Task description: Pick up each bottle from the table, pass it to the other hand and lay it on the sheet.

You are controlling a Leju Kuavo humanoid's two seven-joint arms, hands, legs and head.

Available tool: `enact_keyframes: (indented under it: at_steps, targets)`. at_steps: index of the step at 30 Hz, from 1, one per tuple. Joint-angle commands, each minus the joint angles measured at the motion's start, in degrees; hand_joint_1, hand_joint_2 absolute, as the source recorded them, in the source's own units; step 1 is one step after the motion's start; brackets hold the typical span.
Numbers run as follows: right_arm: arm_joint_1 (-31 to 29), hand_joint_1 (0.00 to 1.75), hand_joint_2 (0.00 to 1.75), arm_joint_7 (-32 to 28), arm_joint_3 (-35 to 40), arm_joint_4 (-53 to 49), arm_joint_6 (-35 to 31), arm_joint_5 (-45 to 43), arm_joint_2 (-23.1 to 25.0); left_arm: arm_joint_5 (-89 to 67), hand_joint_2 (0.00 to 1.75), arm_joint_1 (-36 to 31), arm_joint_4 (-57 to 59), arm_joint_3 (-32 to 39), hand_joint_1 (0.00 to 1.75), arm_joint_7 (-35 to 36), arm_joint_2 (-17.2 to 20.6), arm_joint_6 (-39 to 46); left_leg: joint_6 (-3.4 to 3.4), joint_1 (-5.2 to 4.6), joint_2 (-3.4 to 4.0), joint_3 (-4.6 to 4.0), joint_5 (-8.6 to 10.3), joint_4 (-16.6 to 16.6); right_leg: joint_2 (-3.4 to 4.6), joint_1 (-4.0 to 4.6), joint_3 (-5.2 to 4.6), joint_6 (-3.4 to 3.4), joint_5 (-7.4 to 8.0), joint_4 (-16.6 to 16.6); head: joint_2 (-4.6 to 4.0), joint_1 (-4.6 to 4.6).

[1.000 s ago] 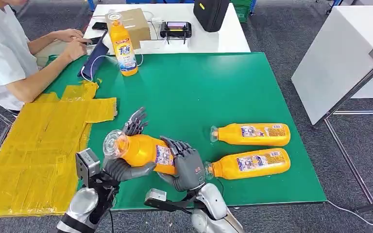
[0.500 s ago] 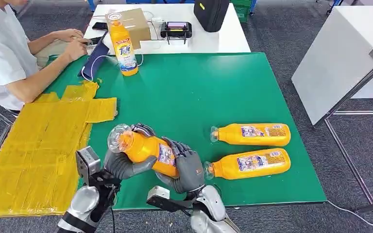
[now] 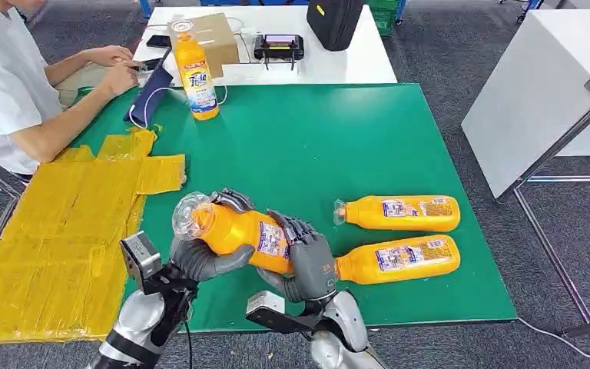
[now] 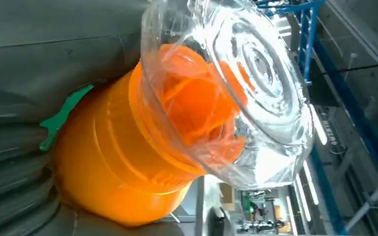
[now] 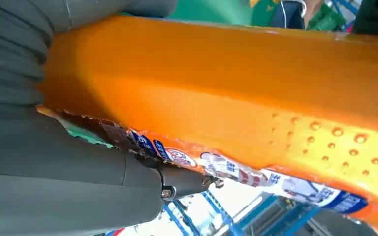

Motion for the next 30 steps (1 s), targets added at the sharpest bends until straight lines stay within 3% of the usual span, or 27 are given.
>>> enact_keyframes:
  at_steps: [1, 3, 8, 13, 17, 20, 21, 30]
  targets:
    - [-1.54, 1.75, 1.75, -1.51, -2.01, -6.31, -0.26, -2.58, -1.46, -0.57, 1.75, -0.96, 4.45, -1.40, 1.75, 0.47, 0.98, 0.67, -0.05, 0.00, 0.00, 0.26, -0.12, 0.00, 0.33, -0.04, 0.22, -0.06, -0.10, 0.01, 0.00, -0.02]
    - [-0.78, 0.03, 1.75, -3.16, -2.76, -8.26, -1.12, -4.43, -1.39, -1.78, 1.75, -0.95, 3.87, -1.02, 1.75, -0.10, 1.05, 2.71, -0.05, 0.00, -0.03, 0.26, -0.11, -0.01, 0.31, -0.04, 0.22, -0.06, -0.09, 0.01, 0.00, -0.02]
    - [1.64, 0.00, 1.75, -5.53, -4.93, -17.95, -1.93, -7.05, -2.45, -6.31, 1.75, -1.82, 1.33, 1.35, 1.75, -1.08, 2.24, 8.95, -0.03, 0.00, 0.00, 0.10, -0.08, 0.03, 0.24, -0.02, 0.07, -0.04, -0.06, 0.04, 0.00, 0.00]
    - [2.14, 0.00, 1.75, -5.25, -5.01, -19.24, -1.83, -7.24, -2.77, -6.29, 1.75, -1.65, 0.97, 1.53, 1.75, -1.09, 2.34, 8.96, -0.05, 0.02, -0.07, 0.22, -0.10, 0.01, 0.25, -0.01, 0.19, -0.06, -0.10, 0.02, 0.00, -0.04]
    - [2.89, 0.00, 1.75, -6.02, -6.35, -23.01, -1.93, -8.14, -3.30, -17.37, 1.75, -2.38, -0.22, 2.89, 1.75, -2.00, 3.11, 19.20, -0.02, 0.01, -0.06, 0.11, -0.07, 0.01, 0.17, -0.01, 0.09, -0.03, -0.07, 0.01, 0.00, -0.04]
    - [4.60, 0.00, 1.75, -5.97, -7.08, -28.15, -1.93, -8.00, -4.18, -41.76, 1.75, -2.81, -0.92, 5.11, 1.75, 0.39, 2.39, 36.46, -0.03, 0.03, -0.10, 0.09, -0.07, 0.03, 0.12, 0.01, 0.09, -0.04, -0.08, 0.03, 0.00, -0.02]
    - [4.84, 0.00, 1.75, -6.01, -6.66, -29.30, -1.38, -8.75, -4.69, -45.87, 1.75, -3.01, -1.06, 5.29, 1.75, 1.97, 2.42, 38.15, -0.07, 0.07, -0.21, 0.38, -0.25, 0.11, 0.30, 0.00, 0.40, -0.10, -0.26, 0.09, 0.00, -0.02]
    - [5.08, 0.00, 1.75, -5.98, -6.55, -29.83, -1.36, -8.84, -4.78, -46.09, 1.75, -2.90, -1.20, 5.12, 1.75, 2.15, 2.35, 38.21, -0.02, 0.02, -0.11, 0.12, -0.05, 0.01, 0.10, -0.01, 0.12, -0.03, -0.06, -0.01, 0.00, -0.02]
